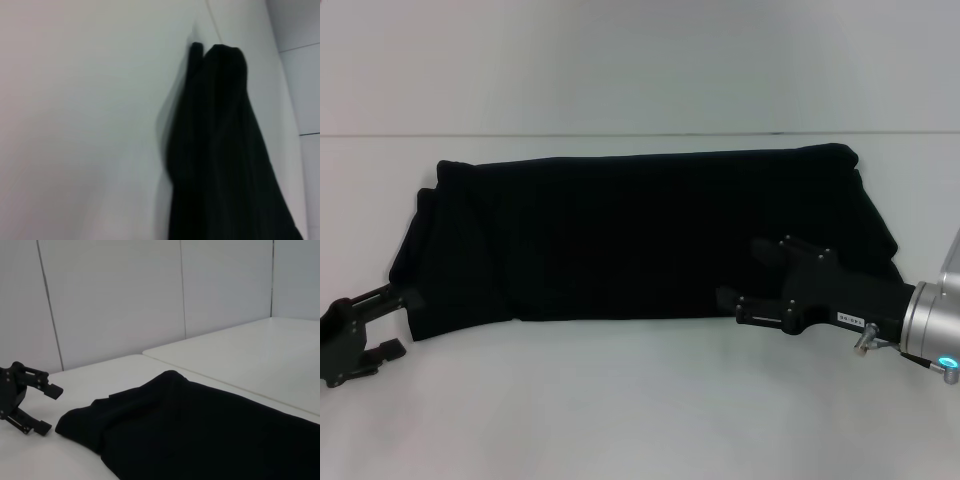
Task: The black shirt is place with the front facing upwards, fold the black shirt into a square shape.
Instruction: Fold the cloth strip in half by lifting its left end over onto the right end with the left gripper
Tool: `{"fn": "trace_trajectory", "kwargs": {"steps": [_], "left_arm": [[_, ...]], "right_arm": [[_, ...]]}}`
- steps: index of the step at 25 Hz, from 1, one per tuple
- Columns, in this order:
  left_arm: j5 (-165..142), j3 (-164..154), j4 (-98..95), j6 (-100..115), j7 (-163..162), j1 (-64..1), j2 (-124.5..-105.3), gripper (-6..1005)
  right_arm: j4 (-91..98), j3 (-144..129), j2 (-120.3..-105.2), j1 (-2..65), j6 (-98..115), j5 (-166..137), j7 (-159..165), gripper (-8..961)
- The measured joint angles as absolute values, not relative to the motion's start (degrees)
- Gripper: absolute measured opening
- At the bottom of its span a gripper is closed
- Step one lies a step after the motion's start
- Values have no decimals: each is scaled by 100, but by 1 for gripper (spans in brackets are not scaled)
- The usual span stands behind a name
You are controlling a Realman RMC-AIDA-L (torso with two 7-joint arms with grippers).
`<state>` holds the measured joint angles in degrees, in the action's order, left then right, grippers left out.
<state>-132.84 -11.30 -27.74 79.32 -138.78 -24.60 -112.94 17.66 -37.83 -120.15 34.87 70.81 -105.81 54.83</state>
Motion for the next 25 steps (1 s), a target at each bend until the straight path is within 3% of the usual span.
{"fn": "trace_trajectory", "kwargs": {"steps": [25], "left_arm": [[-13391,-1415,-2358,7182,-14107,-3034,-11265,902]], "right_arm": [[1546,-3850,-12014,3540,7043,-10608,5211,935]]}}
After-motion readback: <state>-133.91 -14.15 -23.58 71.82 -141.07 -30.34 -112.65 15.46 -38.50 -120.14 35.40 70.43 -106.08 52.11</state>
